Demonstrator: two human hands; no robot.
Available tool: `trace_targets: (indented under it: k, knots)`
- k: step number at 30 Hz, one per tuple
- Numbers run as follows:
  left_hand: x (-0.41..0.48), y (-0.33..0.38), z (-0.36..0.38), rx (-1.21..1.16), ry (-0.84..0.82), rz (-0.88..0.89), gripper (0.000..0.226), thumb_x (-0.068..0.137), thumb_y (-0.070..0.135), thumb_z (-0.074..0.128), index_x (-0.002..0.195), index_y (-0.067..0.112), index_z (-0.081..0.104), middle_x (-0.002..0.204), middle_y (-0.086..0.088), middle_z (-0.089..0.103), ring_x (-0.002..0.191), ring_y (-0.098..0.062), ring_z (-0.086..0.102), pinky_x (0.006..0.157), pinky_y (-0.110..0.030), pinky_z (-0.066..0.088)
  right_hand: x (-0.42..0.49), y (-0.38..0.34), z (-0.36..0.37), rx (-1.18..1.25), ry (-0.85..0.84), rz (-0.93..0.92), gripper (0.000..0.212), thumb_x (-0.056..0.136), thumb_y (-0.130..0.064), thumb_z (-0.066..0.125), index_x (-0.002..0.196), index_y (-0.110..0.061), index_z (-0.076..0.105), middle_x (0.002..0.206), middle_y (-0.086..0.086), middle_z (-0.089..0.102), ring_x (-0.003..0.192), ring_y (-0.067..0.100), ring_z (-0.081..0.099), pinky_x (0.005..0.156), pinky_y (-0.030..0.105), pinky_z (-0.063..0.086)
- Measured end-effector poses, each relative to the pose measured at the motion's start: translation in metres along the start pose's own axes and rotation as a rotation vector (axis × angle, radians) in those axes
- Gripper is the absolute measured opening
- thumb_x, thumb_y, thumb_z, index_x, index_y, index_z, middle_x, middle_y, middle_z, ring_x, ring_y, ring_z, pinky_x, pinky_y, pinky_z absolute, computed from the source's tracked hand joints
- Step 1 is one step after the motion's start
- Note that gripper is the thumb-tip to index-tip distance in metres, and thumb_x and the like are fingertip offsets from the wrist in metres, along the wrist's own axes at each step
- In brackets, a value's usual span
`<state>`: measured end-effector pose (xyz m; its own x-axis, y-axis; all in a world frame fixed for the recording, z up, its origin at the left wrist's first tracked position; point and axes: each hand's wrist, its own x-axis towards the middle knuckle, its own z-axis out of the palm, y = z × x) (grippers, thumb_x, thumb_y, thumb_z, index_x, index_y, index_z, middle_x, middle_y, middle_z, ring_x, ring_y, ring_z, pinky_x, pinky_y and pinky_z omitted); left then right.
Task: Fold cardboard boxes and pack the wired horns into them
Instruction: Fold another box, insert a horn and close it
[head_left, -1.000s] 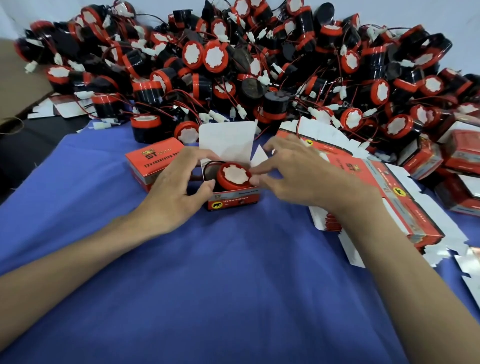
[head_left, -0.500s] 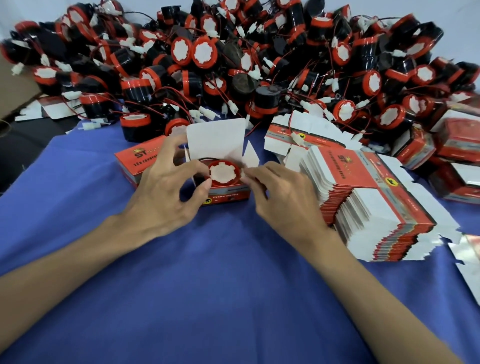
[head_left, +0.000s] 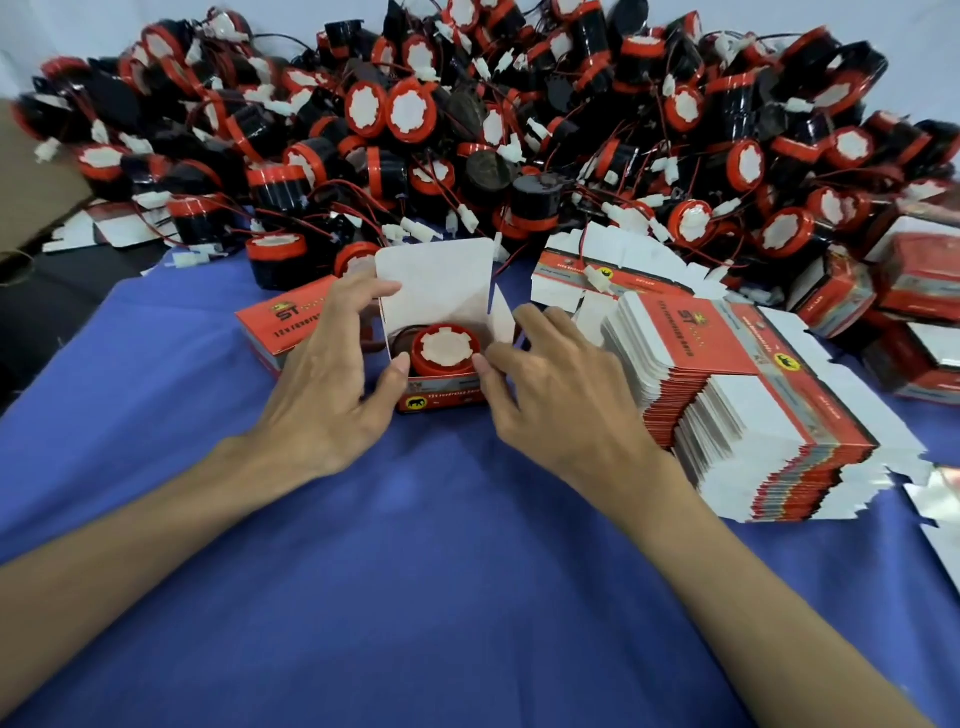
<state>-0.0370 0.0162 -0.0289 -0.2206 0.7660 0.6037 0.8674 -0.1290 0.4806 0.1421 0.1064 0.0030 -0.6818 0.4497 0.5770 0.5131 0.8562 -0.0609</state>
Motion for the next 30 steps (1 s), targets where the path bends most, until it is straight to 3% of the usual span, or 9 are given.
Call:
trace_targets:
  k: [3, 5, 7, 9, 11, 13, 17, 23, 30]
  knots:
    - [-0.001, -0.001, 0.001, -0.067, 0.018, -0.053, 0.057, 0.086, 0.029, 0.053, 0.135, 0.030, 0.025, 0.139, -0.002, 0.043, 0.123, -0.005, 0.043, 0.098, -0.036, 0.042, -0.006, 0.005, 0.003, 0.070, 0.010, -0.017, 0.029, 0.096, -0.027, 0.055, 0.079, -0.008, 0.069, 0.090, 0.008, 0.057, 0.079, 0.022, 0.057, 0.043, 0.026, 0.033]
    - [0.001, -0.001, 0.001, -0.117, 0.031, -0.042, 0.059, 0.086, 0.024, 0.058, 0.134, 0.033, 0.026, 0.132, 0.007, 0.043, 0.120, 0.004, 0.043, 0.097, -0.032, 0.044, -0.008, 0.005, 0.007, 0.153, 0.077, -0.004, 0.020, 0.093, -0.021, 0.060, 0.085, -0.005, 0.068, 0.096, 0.011, 0.057, 0.079, 0.024, 0.058, 0.043, 0.032, 0.044]
    - [0.002, 0.000, 0.002, -0.205, 0.037, -0.010, 0.058, 0.087, 0.017, 0.064, 0.128, 0.037, 0.028, 0.132, 0.023, 0.043, 0.122, 0.010, 0.044, 0.098, -0.020, 0.045, -0.009, 0.003, 0.011, 0.278, 0.147, 0.024, 0.012, 0.089, -0.013, 0.064, 0.096, -0.003, 0.062, 0.102, 0.013, 0.055, 0.084, 0.024, 0.058, 0.050, 0.039, 0.052]
    - [0.003, 0.000, 0.001, -0.279, 0.032, -0.011, 0.055, 0.089, 0.016, 0.064, 0.122, 0.041, 0.027, 0.130, 0.035, 0.042, 0.123, 0.009, 0.046, 0.099, -0.016, 0.044, -0.009, 0.003, 0.015, 0.412, 0.184, 0.068, 0.026, 0.087, -0.006, 0.066, 0.110, -0.002, 0.055, 0.106, 0.011, 0.057, 0.091, 0.022, 0.060, 0.065, 0.037, 0.054]
    - [0.004, -0.002, 0.000, -0.245, 0.001, -0.059, 0.042, 0.090, 0.030, 0.063, 0.121, 0.035, 0.035, 0.131, 0.024, 0.045, 0.124, 0.001, 0.047, 0.101, -0.026, 0.044, -0.008, 0.005, 0.018, 0.497, 0.183, 0.072, 0.037, 0.086, -0.003, 0.066, 0.121, 0.000, 0.053, 0.111, 0.010, 0.061, 0.101, 0.022, 0.060, 0.084, 0.031, 0.051]
    - [0.005, -0.003, -0.002, -0.144, -0.010, -0.073, 0.044, 0.090, 0.039, 0.061, 0.129, 0.024, 0.046, 0.134, 0.016, 0.043, 0.127, 0.000, 0.041, 0.104, -0.025, 0.038, -0.010, 0.007, 0.020, 0.445, 0.198, 0.015, 0.036, 0.085, -0.005, 0.067, 0.119, 0.002, 0.059, 0.114, 0.012, 0.063, 0.107, 0.024, 0.060, 0.094, 0.025, 0.047]
    - [0.006, 0.002, -0.004, -0.127, -0.050, -0.022, 0.060, 0.089, 0.030, 0.056, 0.143, 0.013, 0.038, 0.143, 0.012, 0.034, 0.136, 0.008, 0.023, 0.108, -0.003, 0.020, -0.012, 0.001, 0.025, 0.429, 0.189, -0.054, 0.026, 0.085, -0.007, 0.067, 0.108, 0.002, 0.069, 0.109, 0.010, 0.068, 0.102, 0.025, 0.063, 0.090, 0.032, 0.051]
    - [0.007, 0.002, -0.006, -0.231, -0.171, -0.064, 0.061, 0.090, 0.031, 0.049, 0.144, 0.026, 0.022, 0.145, 0.026, 0.018, 0.129, 0.030, 0.010, 0.105, 0.002, 0.015, -0.010, 0.000, 0.018, 0.479, 0.105, 0.015, 0.030, 0.084, -0.009, 0.062, 0.114, -0.004, 0.067, 0.108, 0.004, 0.071, 0.101, 0.022, 0.064, 0.086, 0.033, 0.052]
    - [0.006, -0.006, -0.002, -0.191, -0.248, -0.040, 0.067, 0.095, 0.046, 0.040, 0.147, 0.033, -0.001, 0.147, 0.037, -0.002, 0.137, 0.021, -0.004, 0.107, 0.001, 0.003, -0.008, 0.002, 0.014, 0.592, 0.025, 0.162, 0.047, 0.089, -0.007, 0.059, 0.134, -0.011, 0.047, 0.110, -0.008, 0.071, 0.109, 0.007, 0.058, 0.085, 0.020, 0.046]
